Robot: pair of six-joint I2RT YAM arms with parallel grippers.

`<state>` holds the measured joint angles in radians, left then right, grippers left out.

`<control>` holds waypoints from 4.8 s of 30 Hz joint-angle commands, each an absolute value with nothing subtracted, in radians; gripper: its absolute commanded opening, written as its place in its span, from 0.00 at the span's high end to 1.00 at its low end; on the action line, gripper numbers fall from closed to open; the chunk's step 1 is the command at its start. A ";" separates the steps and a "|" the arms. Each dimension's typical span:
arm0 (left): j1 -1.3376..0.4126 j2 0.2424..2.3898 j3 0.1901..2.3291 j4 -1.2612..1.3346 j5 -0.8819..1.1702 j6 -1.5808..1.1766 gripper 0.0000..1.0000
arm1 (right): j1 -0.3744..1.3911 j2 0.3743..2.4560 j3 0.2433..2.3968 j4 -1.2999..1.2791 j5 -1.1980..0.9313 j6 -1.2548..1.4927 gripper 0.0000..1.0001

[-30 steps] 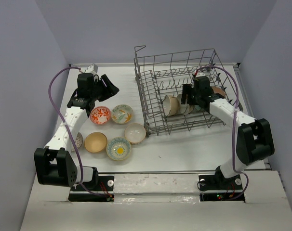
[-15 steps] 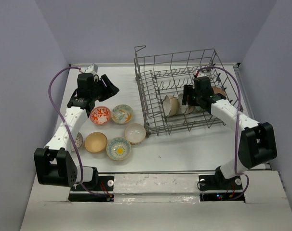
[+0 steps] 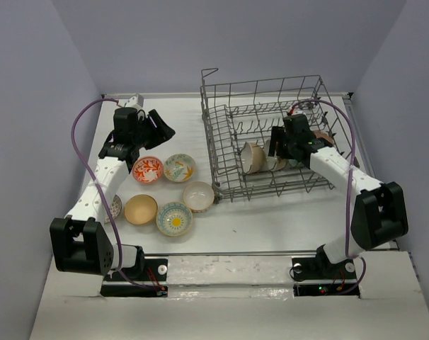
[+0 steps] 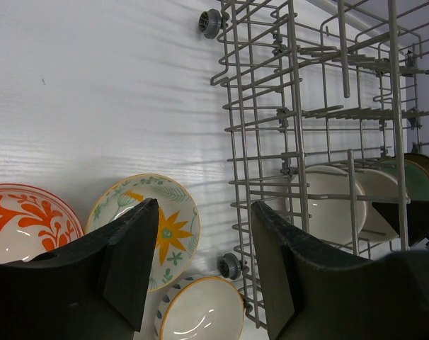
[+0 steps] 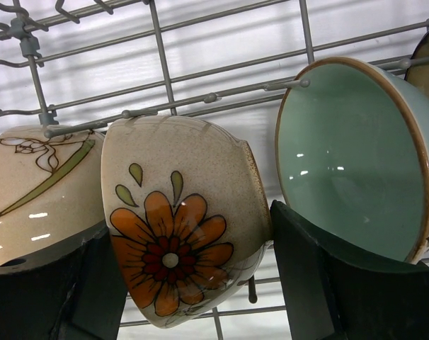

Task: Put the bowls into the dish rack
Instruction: Pick up the bowl from the dish rack.

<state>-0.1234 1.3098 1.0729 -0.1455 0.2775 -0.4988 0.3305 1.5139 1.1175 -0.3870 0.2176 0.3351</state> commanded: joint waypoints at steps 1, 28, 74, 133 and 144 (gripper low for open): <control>-0.127 1.296 1.077 -0.104 0.282 -0.488 0.36 | 0.322 1.427 1.187 -0.388 0.327 0.393 0.96; -0.127 1.292 1.075 -0.103 0.282 -0.486 0.36 | 0.322 1.405 1.264 -0.434 0.361 0.350 0.97; -0.127 1.289 1.072 -0.101 0.287 -0.485 0.36 | 0.322 1.371 1.187 -0.436 0.377 0.298 0.32; -0.126 1.295 1.063 -0.098 0.298 -0.486 0.36 | 0.199 1.428 0.982 -0.178 -0.038 0.364 0.72; -0.126 1.301 1.066 -0.095 0.302 -0.489 0.36 | 0.199 1.359 1.061 -0.275 -0.005 0.342 0.78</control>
<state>-0.1234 1.3098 1.0725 -0.1379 0.2878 -0.4953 0.1898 1.4464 0.9611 -0.3286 0.0582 0.3119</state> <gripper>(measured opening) 0.640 0.383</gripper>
